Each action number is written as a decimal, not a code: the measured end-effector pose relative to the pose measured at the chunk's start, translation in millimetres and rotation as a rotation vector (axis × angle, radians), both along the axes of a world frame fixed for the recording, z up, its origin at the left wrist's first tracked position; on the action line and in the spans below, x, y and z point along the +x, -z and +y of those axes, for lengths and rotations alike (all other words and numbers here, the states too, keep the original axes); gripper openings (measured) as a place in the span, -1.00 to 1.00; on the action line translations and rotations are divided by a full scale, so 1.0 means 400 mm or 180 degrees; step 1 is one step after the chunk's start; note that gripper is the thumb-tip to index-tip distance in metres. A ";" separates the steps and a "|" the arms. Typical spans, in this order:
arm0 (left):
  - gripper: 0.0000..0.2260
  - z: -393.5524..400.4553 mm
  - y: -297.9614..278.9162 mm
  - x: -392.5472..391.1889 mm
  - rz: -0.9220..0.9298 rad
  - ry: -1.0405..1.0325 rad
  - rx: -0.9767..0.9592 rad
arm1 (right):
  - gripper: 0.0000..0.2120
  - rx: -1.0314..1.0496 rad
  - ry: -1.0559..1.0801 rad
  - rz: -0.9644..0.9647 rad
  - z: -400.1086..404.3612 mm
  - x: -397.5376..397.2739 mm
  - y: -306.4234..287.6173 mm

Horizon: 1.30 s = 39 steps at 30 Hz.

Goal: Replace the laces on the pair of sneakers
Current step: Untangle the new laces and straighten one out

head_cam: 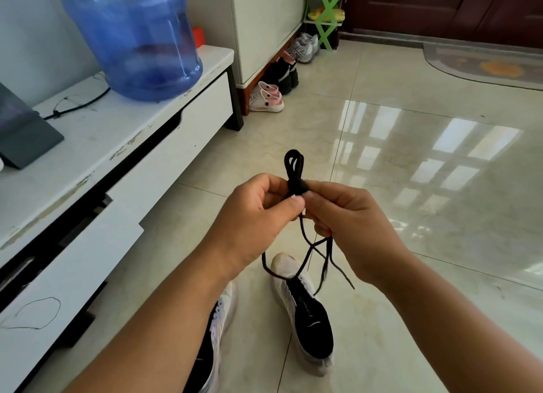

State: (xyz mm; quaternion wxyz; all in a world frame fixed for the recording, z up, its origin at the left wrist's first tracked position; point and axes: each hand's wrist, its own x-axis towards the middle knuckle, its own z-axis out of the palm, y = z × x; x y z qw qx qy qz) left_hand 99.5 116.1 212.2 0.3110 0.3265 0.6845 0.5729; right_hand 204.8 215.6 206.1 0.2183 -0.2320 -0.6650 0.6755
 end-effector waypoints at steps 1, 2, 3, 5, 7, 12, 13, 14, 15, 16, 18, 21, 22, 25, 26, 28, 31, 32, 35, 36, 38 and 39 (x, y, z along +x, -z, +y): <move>-0.89 0.001 0.003 0.003 -0.0104 -0.0022 0.0017 | -0.75 -0.0109 -0.0037 0.0103 -0.004 -0.003 0.000; -0.86 0.002 0.004 0.005 -0.0168 -0.0067 0.0010 | -0.77 -0.0222 -0.0052 0.0200 -0.006 -0.005 -0.002; -0.87 0.002 0.003 0.005 -0.0237 -0.0097 -0.0005 | -0.78 -0.0290 -0.0052 0.0249 -0.007 -0.007 -0.003; -0.93 0.001 -0.004 0.006 -0.0560 -0.0093 -0.0003 | -0.79 -0.0224 -0.0032 0.0155 -0.005 -0.008 -0.003; -0.96 -0.001 -0.009 0.002 -0.0705 -0.0106 -0.0006 | -0.79 -0.0071 -0.0009 -0.0035 0.000 -0.007 -0.001; -0.89 -0.004 -0.012 -0.021 0.0211 -0.0067 -0.0204 | -0.77 0.0495 -0.0060 -0.0303 0.015 0.001 -0.018; -0.90 -0.007 -0.013 -0.023 0.0287 -0.0039 -0.0198 | -0.74 0.0617 -0.0075 -0.0314 0.015 0.003 -0.021; -0.90 -0.009 -0.013 -0.025 0.0334 -0.0016 -0.0207 | -0.73 0.0750 -0.0068 -0.0338 0.015 0.004 -0.022; -0.89 -0.011 -0.012 -0.026 0.0373 -0.0011 -0.0229 | -0.72 0.0900 -0.0046 -0.0378 0.013 0.005 -0.023; -0.88 -0.011 -0.008 -0.027 0.0393 -0.0030 -0.0251 | -0.75 0.1057 -0.0039 -0.0411 0.009 0.004 -0.024; -0.83 -0.010 -0.004 -0.020 0.0346 -0.0058 -0.0273 | -0.82 0.1349 -0.0085 -0.0447 0.001 0.000 -0.026; -0.82 -0.009 -0.012 -0.008 0.0012 -0.0067 -0.0142 | -0.82 0.1458 -0.0046 -0.0302 -0.010 -0.005 -0.030; -0.82 -0.009 -0.017 -0.007 -0.0177 -0.0069 -0.0073 | -0.81 0.1429 -0.0029 -0.0227 -0.013 -0.006 -0.033; -0.82 -0.009 -0.020 -0.008 -0.0216 -0.0200 -0.0082 | -0.82 0.1467 0.0023 -0.0220 -0.018 -0.008 -0.035; -0.83 -0.008 -0.020 -0.008 -0.0068 -0.0266 -0.0105 | -0.83 0.1499 0.0043 -0.0235 -0.017 -0.008 -0.034; -0.84 -0.005 -0.020 -0.002 0.0181 -0.0371 -0.0001 | -0.79 0.1610 0.0072 -0.0271 -0.013 -0.009 -0.036; -0.88 -0.005 -0.014 0.003 0.0560 -0.0446 0.0156 | -0.73 0.1844 -0.0066 -0.0401 -0.003 0.001 -0.046; -0.89 -0.008 -0.012 0.004 0.0689 -0.0453 0.0163 | -0.72 0.1901 -0.0159 -0.0459 0.003 0.008 -0.047; -0.89 -0.019 -0.003 -0.001 0.1165 -0.0483 -0.0068 | -0.76 0.2236 -0.0488 -0.0710 0.019 0.028 -0.048; -0.87 -0.023 0.000 -0.003 0.1284 -0.0468 -0.0167 | -0.79 0.2368 -0.0531 -0.0794 0.020 0.033 -0.047; -0.82 -0.029 0.003 -0.006 0.1308 -0.0459 -0.0218 | -0.84 0.2291 -0.0415 -0.0888 0.022 0.037 -0.043; -0.81 -0.030 0.005 -0.009 0.1275 -0.0464 -0.0208 | -0.82 0.2085 -0.0326 -0.0918 0.021 0.038 -0.042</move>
